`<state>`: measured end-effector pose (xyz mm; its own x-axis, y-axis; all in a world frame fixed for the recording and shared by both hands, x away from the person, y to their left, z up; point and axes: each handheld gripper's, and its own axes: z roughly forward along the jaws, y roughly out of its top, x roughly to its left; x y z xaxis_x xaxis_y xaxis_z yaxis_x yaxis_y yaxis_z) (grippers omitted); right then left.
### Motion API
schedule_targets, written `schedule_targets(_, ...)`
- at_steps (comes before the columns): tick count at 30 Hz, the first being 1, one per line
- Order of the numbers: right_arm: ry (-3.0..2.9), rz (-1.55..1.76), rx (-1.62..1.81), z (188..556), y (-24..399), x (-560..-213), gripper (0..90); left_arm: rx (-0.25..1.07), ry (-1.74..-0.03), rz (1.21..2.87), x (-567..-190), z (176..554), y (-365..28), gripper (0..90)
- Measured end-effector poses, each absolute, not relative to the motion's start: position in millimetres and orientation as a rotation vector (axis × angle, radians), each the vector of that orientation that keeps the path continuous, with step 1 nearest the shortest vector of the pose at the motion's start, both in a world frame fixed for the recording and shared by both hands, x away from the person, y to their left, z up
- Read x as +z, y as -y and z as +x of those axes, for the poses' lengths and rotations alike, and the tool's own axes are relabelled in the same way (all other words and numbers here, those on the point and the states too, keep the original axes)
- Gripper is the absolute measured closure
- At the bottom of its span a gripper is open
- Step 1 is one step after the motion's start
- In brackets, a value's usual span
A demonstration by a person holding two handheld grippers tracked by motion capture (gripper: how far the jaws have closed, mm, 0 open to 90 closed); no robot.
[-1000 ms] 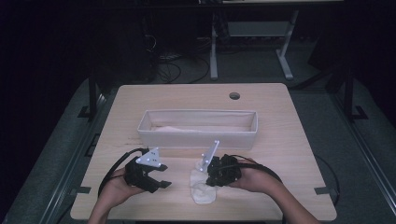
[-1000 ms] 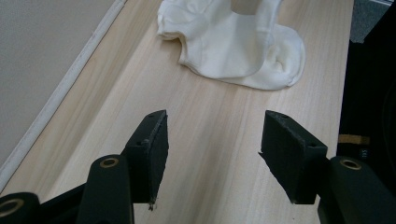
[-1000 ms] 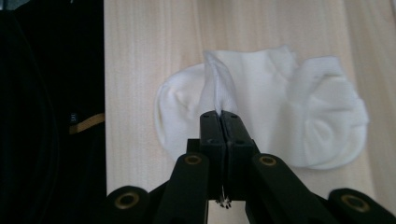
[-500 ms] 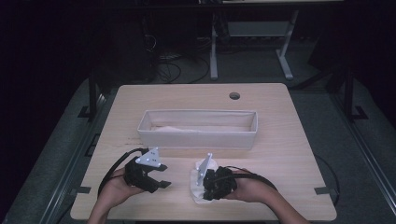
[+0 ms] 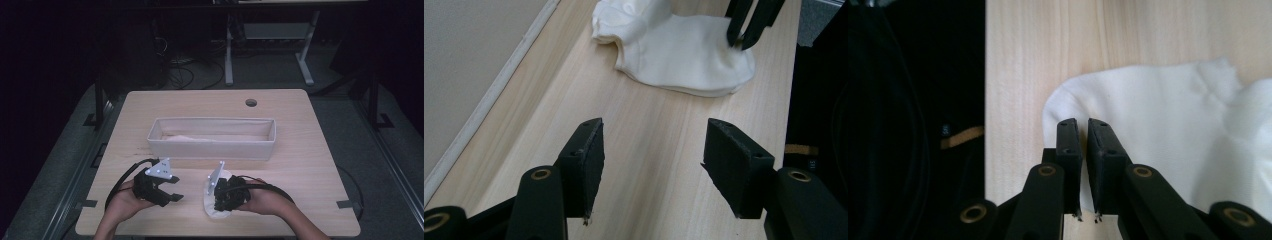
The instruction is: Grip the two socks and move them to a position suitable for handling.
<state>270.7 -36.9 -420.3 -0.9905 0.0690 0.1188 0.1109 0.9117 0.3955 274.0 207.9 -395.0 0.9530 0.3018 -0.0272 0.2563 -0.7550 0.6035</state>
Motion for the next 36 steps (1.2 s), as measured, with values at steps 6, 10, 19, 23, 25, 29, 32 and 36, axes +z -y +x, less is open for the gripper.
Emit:
schedule_targets(6, 2.954, -0.162, -0.605, 270.1, 34.7, -435.1, 85.1, 0.089, -0.39, 2.466, -395.7, 273.4, -205.7, 41.1)
schedule_targets(10, 2.943, -0.171, -0.624, 270.1, 36.7, -433.5, 81.9, 0.086, -0.368, 2.476, -395.8, 272.4, -201.2, 41.1)
schedule_targets(19, 2.978, -0.233, -0.694, 281.4, 52.8, -412.6, 80.9, 0.069, -0.329, 2.482, -397.9, 269.0, -186.8, 42.2)
schedule_targets(23, 2.995, -0.275, -0.698, 291.4, 59.2, -406.2, 80.7, 0.053, -0.297, 2.476, -399.5, 267.0, -176.7, 46.8)
schedule_targets(25, 2.998, -0.294, -0.71, 299.0, 62.6, -403.9, 80.3, 0.04, -0.287, 2.474, -400.4, 265.8, -171.0, 49.0)
schedule_targets(29, 3.005, -0.322, -0.697, 311.0, 65.8, -402.8, 80.3, 0.025, -0.253, 2.479, -402.3, 264.2, -159.0, 53.5)
schedule_targets(32, 3.005, -0.329, -0.707, 319.4, 67.2, -401.7, 80.2, 0.019, -0.23, 2.485, -404.0, 264.4, -152.1, 56.9)
schedule_targets(36, 3.01, -0.362, -0.693, 329.8, 67.6, -402.5, 79.8, -0.002, -0.206, 2.49, -406.0, 263.3, -143.6, 62.3)
